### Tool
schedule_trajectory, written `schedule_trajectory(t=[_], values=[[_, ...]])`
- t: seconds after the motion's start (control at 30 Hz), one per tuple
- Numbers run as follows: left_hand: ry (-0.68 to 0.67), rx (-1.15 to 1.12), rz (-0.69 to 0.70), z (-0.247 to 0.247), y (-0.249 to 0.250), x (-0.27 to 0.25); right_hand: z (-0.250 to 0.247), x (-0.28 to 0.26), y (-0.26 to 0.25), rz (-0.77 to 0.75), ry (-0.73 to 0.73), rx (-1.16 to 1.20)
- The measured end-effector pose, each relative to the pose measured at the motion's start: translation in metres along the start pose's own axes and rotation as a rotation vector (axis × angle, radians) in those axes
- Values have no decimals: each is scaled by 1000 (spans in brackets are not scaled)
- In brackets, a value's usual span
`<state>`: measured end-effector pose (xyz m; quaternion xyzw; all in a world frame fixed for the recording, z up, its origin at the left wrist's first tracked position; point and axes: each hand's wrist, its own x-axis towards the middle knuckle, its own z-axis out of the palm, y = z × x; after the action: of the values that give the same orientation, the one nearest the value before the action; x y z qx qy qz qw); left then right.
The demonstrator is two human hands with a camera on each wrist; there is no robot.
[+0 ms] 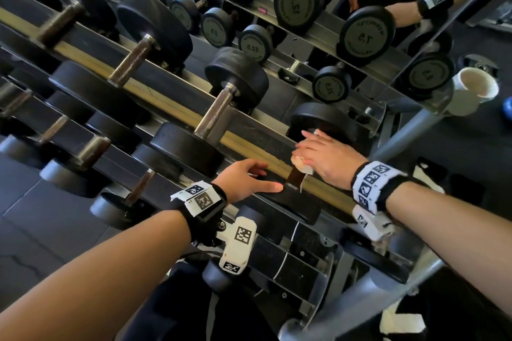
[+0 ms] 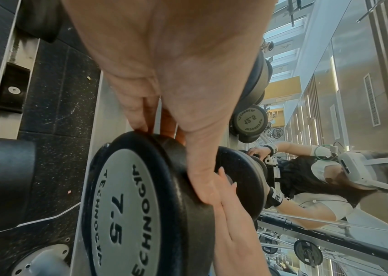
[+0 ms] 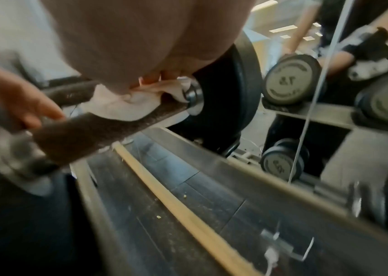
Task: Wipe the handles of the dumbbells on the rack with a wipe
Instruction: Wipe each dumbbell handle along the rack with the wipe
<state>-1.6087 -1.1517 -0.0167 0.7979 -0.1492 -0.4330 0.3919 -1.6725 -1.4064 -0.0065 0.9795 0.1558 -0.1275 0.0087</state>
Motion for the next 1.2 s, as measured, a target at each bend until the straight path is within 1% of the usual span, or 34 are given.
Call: schedule_trajectory(t=[0.03, 0.07, 0.1, 0.17, 0.2, 0.23, 0.27, 0.37, 0.4, 0.5, 0.57, 0.63, 0.67, 0.7, 0.77, 0.8, 0.83, 0.9, 0.93, 0.97, 1.0, 1.03, 1.1, 1.13, 1.2], values=[[2, 0, 0, 0, 0, 0, 1, -3, -7, 24, 14, 115], [8, 0, 2, 0, 0, -1, 4, -7, -15, 17, 11, 208], [14, 4, 6, 1, 1, -1, 6, -9, -24, -28, -13, 252], [13, 22, 12, 0, 2, -1, 8, -10, -33, -131, -153, 220], [4, 26, 7, -1, 3, 0, 2, -10, -31, -158, -221, 221], [-4, 26, -1, -2, 4, 0, -5, -8, -26, -157, -240, 237], [-13, 29, -5, -3, 5, 1, -12, -7, -19, -113, -213, 237], [-44, 44, -10, -7, 9, 4, -34, -7, -2, 100, -155, 130], [-52, 49, -9, -7, 9, 4, -36, -8, -3, 134, -139, 110], [-63, 46, 8, -8, 8, 3, -29, -14, -28, 122, -47, 126], [-61, 57, 30, -8, 6, 3, -20, -24, -48, 38, -7, 181], [-57, 72, 45, -9, 6, 2, -17, -29, -58, -41, -42, 238], [-58, 77, 48, -9, 6, 3, -21, -29, -58, -26, -56, 256], [-61, 79, 50, -10, 6, 3, -26, -26, -54, 27, -64, 257], [-74, 80, 49, -11, 6, 5, -36, -19, -41, 208, -74, 204], [-83, 83, 50, -11, 6, 6, -41, -16, -35, 290, -111, 174], [-89, 87, 51, -11, 7, 6, -45, -14, -29, 339, -166, 161], [-95, 94, 53, -11, 7, 6, -47, -14, -31, 376, -208, 198], [-96, 96, 55, -12, 7, 6, -46, -17, -38, 389, -182, 243], [-94, 96, 56, -12, 8, 6, -43, -21, -47, 390, -125, 288], [-91, 92, 58, -11, 8, 6, -38, -26, -58, 350, -46, 313], [-87, 84, 59, -11, 8, 6, -33, -30, -69, 282, 2, 330], [-79, 64, 56, -11, 9, 6, -20, -34, -77, 145, -24, 337], [-78, 52, 50, -11, 9, 6, -16, -34, -74, 150, -61, 354], [-75, 27, 42, -10, 10, 5, -17, -27, -58, 264, -98, 371]])
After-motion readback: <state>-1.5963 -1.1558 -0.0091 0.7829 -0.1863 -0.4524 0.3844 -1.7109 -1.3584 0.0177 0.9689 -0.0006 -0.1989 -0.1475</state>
